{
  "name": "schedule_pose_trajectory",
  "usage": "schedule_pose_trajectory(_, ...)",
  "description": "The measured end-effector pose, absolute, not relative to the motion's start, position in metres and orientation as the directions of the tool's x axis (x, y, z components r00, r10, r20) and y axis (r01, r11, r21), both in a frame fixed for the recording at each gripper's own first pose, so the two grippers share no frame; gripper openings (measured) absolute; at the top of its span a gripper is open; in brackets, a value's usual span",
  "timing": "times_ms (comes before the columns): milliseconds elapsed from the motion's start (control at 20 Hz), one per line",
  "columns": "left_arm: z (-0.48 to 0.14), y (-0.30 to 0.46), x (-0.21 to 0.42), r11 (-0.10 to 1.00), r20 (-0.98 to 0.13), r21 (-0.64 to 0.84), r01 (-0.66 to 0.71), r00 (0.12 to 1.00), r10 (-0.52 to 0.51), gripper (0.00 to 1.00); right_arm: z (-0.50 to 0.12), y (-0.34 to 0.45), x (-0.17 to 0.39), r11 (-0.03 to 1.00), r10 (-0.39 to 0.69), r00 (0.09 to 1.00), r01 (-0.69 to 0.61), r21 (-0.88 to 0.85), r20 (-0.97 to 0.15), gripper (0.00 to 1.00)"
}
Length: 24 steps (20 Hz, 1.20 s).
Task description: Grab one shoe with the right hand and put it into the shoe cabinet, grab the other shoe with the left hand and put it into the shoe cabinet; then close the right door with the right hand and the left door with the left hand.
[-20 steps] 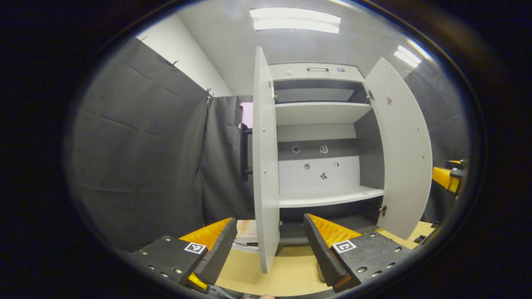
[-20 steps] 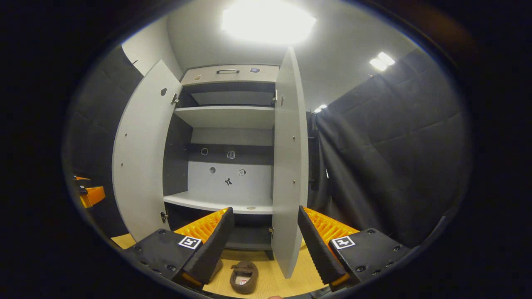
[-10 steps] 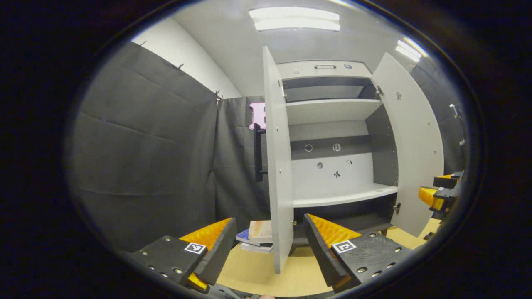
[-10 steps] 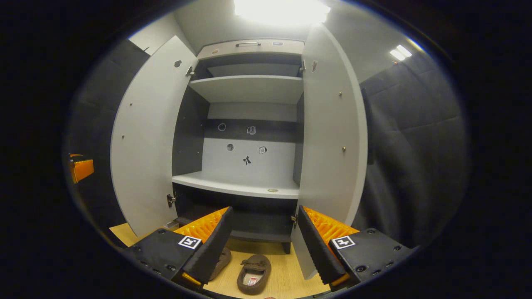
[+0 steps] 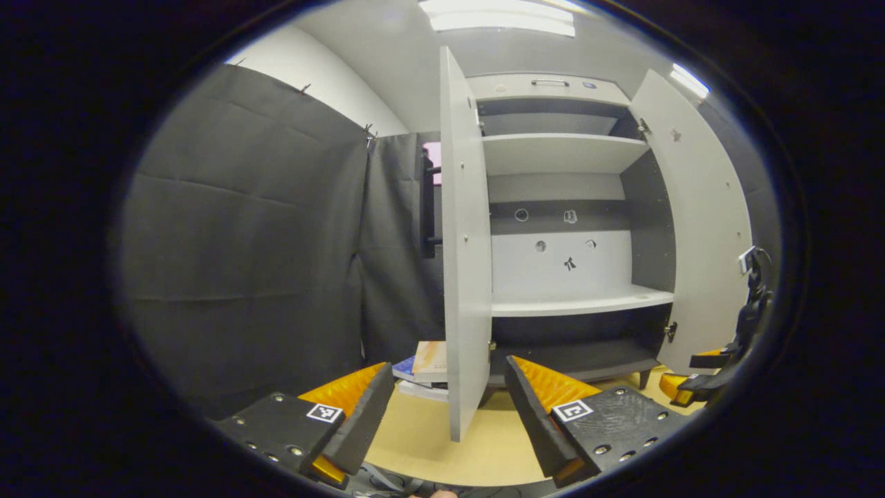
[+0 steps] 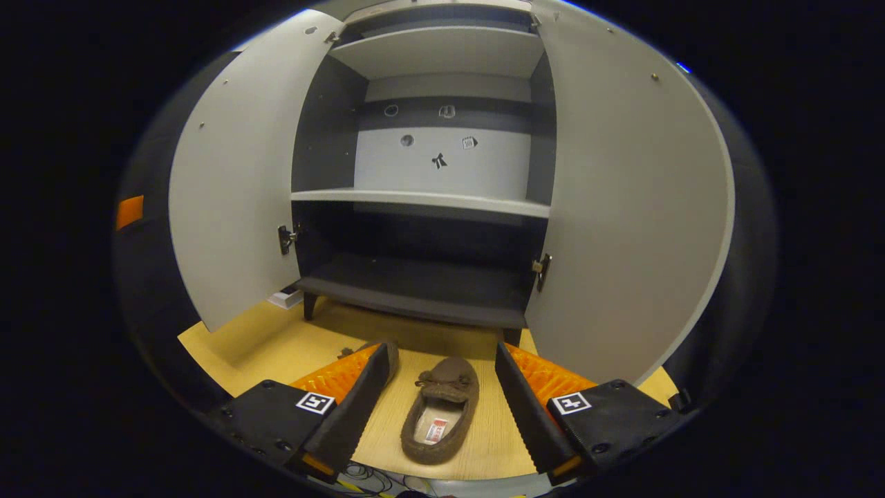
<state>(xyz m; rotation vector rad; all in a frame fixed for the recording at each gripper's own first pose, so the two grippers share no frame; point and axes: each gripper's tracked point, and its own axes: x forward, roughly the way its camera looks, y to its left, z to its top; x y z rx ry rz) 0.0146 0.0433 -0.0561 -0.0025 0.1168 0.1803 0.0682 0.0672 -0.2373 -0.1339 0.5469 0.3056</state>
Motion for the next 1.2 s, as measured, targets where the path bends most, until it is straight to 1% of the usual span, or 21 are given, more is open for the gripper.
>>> schedule_pose_trajectory(200, -0.065, 0.044, 0.013, 0.982, -0.148, 0.027, -0.187, 0.971, 0.189, 0.99, -0.283, 0.073, 0.067, 0.94, 0.256, 0.729, -0.34, -0.012, -0.635, 0.98)
schedule_pose_trajectory(350, -0.065, 0.049, 0.014, 0.979, -0.147, 0.043, -0.197, 0.968, 0.201, 1.0, -0.311, 0.077, 0.064, 0.936, 0.253, 0.675, -0.353, -0.002, -0.693, 0.98)
schedule_pose_trajectory(450, -0.064, 0.052, 0.013, 0.977, -0.146, 0.054, -0.209, 0.966, 0.214, 0.99, -0.328, 0.081, 0.059, 0.935, 0.253, 0.621, -0.354, 0.023, -0.742, 0.98)
schedule_pose_trajectory(550, -0.064, 0.054, 0.012, 0.975, -0.147, 0.056, -0.215, 0.964, 0.221, 0.99, -0.35, 0.082, 0.052, 0.938, 0.243, 0.564, -0.345, 0.042, -0.789, 0.95)
schedule_pose_trajectory(600, -0.064, 0.055, 0.012, 0.974, -0.148, 0.057, -0.218, 0.963, 0.225, 1.0, -0.358, 0.084, 0.049, 0.939, 0.242, 0.541, -0.339, 0.054, -0.806, 0.92)
schedule_pose_trajectory(750, -0.064, 0.061, 0.007, 0.971, -0.149, 0.07, -0.23, 0.96, 0.238, 1.0, -0.377, 0.089, 0.045, 0.938, 0.239, 0.486, -0.338, 0.071, -0.841, 0.69)
schedule_pose_trajectory(800, -0.064, 0.063, 0.007, 0.97, -0.15, 0.073, -0.233, 0.959, 0.242, 1.0, -0.384, 0.091, 0.046, 0.936, 0.236, 0.474, -0.344, 0.068, -0.848, 0.7)
schedule_pose_trajectory(850, -0.065, 0.065, 0.006, 0.969, -0.15, 0.074, -0.235, 0.958, 0.244, 1.0, -0.389, 0.093, 0.047, 0.934, 0.233, 0.458, -0.35, 0.067, -0.858, 0.63)
schedule_pose_trajectory(900, -0.065, 0.067, 0.006, 0.968, -0.151, 0.076, -0.238, 0.957, 0.247, 1.0, -0.395, 0.096, 0.051, 0.933, 0.23, 0.444, -0.354, 0.066, -0.866, 0.64)
schedule_pose_trajectory(950, -0.065, 0.068, 0.004, 0.968, -0.151, 0.075, -0.24, 0.957, 0.249, 0.99, -0.398, 0.098, 0.052, 0.932, 0.226, 0.437, -0.357, 0.063, -0.871, 0.7)
schedule_pose_trajectory(1000, -0.063, 0.069, 0.003, 0.967, -0.151, 0.074, -0.242, 0.956, 0.251, 0.94, -0.401, 0.099, 0.053, 0.929, 0.216, 0.428, -0.365, 0.051, -0.877, 0.68)
schedule_pose_trajectory(1050, -0.064, 0.07, 0.002, 0.967, -0.152, 0.073, -0.243, 0.956, 0.252, 0.94, -0.397, 0.092, 0.057, 0.93, 0.176, 0.442, -0.367, 0.001, -0.879, 0.68)
schedule_pose_trajectory(1100, -0.063, 0.071, 0.002, 0.967, -0.152, 0.072, -0.244, 0.956, 0.252, 0.94, -0.405, 0.088, 0.061, 0.929, 0.153, 0.446, -0.369, -0.026, -0.882, 0.5)
schedule_pose_trajectory(1150, -0.064, 0.072, 0.0, 0.967, -0.151, 0.072, -0.245, 0.956, 0.253, 0.94, -0.406, 0.089, 0.059, 0.927, 0.157, 0.441, -0.375, -0.023, -0.884, 0.31)
schedule_pose_trajectory(1200, -0.062, 0.072, 0.0, 0.967, -0.147, 0.071, -0.245, 0.956, 0.253, 0.94, -0.406, 0.091, 0.06, 0.921, 0.165, 0.437, -0.39, -0.021, -0.884, 0.24)
